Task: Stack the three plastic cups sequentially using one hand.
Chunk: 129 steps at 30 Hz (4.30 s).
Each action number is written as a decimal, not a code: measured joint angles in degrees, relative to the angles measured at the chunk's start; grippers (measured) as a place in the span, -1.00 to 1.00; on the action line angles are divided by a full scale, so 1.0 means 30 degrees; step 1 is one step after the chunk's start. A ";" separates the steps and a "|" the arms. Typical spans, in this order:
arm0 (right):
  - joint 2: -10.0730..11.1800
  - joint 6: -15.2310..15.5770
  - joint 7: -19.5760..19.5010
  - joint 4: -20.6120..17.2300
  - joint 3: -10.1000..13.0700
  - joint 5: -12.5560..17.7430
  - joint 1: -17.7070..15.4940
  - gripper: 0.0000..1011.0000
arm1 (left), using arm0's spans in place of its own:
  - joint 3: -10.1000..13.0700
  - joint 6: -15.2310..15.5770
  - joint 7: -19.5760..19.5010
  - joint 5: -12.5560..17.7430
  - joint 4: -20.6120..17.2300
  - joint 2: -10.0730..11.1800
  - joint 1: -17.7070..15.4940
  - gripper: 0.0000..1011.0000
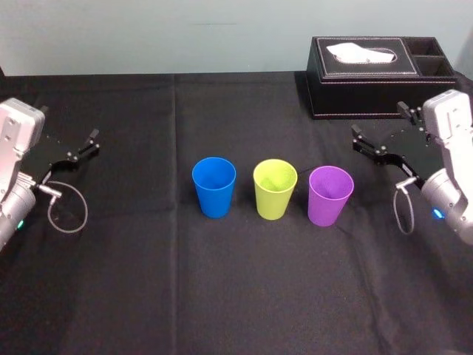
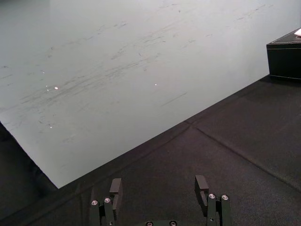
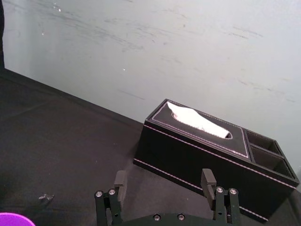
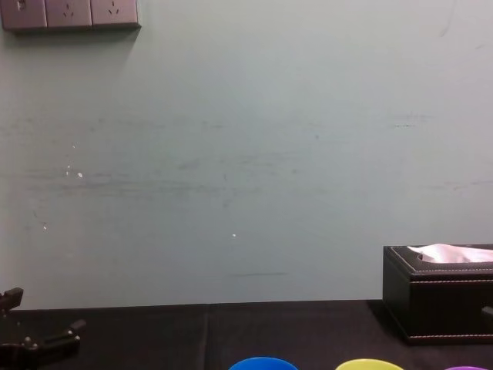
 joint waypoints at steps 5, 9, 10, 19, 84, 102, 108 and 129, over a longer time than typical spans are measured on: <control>0.0363 0.0607 0.0516 -0.0677 0.0636 0.0673 -0.0598 0.99 | 0.0000 -0.0001 0.0000 -0.0001 -0.0001 0.0000 -0.0001 1.00; 0.0865 0.1513 0.1002 -0.1462 0.1168 0.1257 -0.1259 0.99 | 0.0001 -0.0001 0.0000 -0.0001 0.0000 0.0000 -0.0001 1.00; 0.1181 0.1959 0.1300 -0.1982 0.1511 0.1604 -0.1740 0.99 | 0.0000 -0.0002 0.0000 -0.0001 0.0000 0.0000 -0.0001 1.00; 0.2473 0.3623 0.2487 -0.3594 0.2595 0.2572 -0.3461 0.99 | 0.0000 -0.0001 0.0000 -0.0001 0.0000 0.0000 0.0000 1.00; 0.0488 0.2934 0.8071 -0.4226 0.3504 0.2044 -0.5821 0.99 | -0.0001 -0.0001 0.0000 -0.0001 0.0000 0.0000 0.0000 1.00; -0.0097 0.3260 0.8343 -0.3515 0.2896 0.1924 -0.4711 0.99 | 0.0000 -0.0001 0.0000 0.0000 0.0000 0.0000 -0.0001 1.00; -0.0251 0.3268 0.8333 -0.3284 0.2761 0.1946 -0.4485 0.99 | 0.0000 -0.0001 0.0000 -0.0001 -0.0001 0.0000 0.0000 1.00; -0.0541 0.3197 0.8120 -0.2893 0.2581 0.1789 -0.4135 0.99 | -0.0001 -0.0001 0.0001 -0.0001 0.0000 0.0001 0.0000 1.00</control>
